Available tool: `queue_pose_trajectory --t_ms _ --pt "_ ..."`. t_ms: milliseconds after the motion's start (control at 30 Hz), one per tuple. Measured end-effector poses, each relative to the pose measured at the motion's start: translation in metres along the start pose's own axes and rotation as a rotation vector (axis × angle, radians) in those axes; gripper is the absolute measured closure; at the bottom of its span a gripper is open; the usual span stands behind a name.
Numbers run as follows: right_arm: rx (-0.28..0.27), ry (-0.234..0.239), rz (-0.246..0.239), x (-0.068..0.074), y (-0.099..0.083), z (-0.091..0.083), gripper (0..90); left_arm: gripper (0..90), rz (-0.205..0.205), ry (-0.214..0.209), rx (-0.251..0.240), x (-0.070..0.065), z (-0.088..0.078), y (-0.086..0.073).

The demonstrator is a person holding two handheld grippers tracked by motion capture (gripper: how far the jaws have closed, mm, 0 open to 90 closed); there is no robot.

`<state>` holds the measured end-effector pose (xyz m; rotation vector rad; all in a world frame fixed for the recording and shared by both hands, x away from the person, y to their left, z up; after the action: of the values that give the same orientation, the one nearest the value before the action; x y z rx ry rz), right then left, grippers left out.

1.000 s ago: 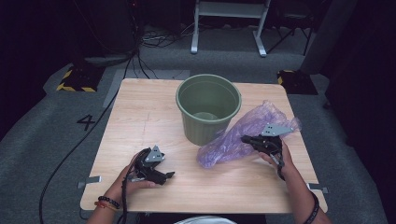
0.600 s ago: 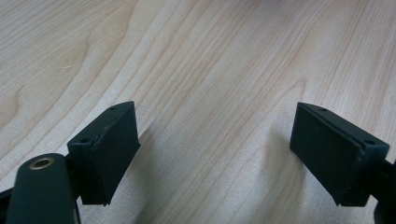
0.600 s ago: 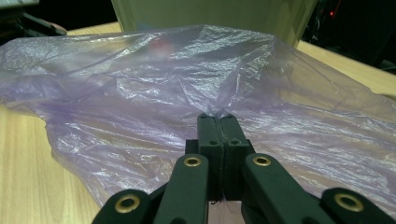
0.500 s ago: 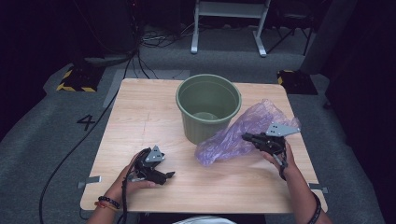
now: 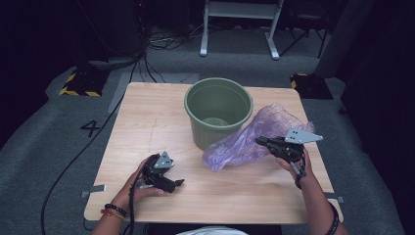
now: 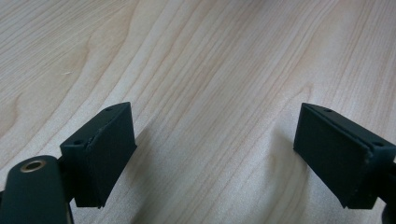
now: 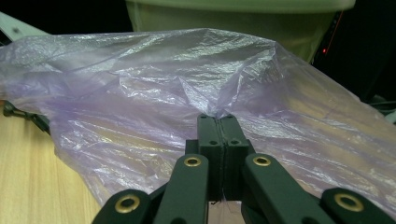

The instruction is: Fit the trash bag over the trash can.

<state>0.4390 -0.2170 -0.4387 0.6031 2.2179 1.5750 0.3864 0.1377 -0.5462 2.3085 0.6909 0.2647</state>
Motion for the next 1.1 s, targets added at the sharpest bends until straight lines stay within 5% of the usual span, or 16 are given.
queue_pose_trajectory --t_ms 667,1100 --pt "-0.096 -0.041 -0.024 -0.005 0.031 -0.021 90.0 15.6 0.007 -0.023 0.002 0.000 0.001 0.012" --pt "-0.145 -0.072 -0.040 -0.009 0.055 -0.030 90.0 15.7 -0.002 0.059 -0.084 0.009 -0.027 0.035"
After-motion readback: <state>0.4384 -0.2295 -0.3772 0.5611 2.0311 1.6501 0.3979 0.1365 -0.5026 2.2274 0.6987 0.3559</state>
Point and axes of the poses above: each handheld gripper's, and its own axes: z roughly forward along the jaws, y roughly out of its top, x roughly to its left, the point moved 6 cm from there along z, roughly forward along the jaws, and after that the axes turned 2 degrees about x, right-handed, at the moved point
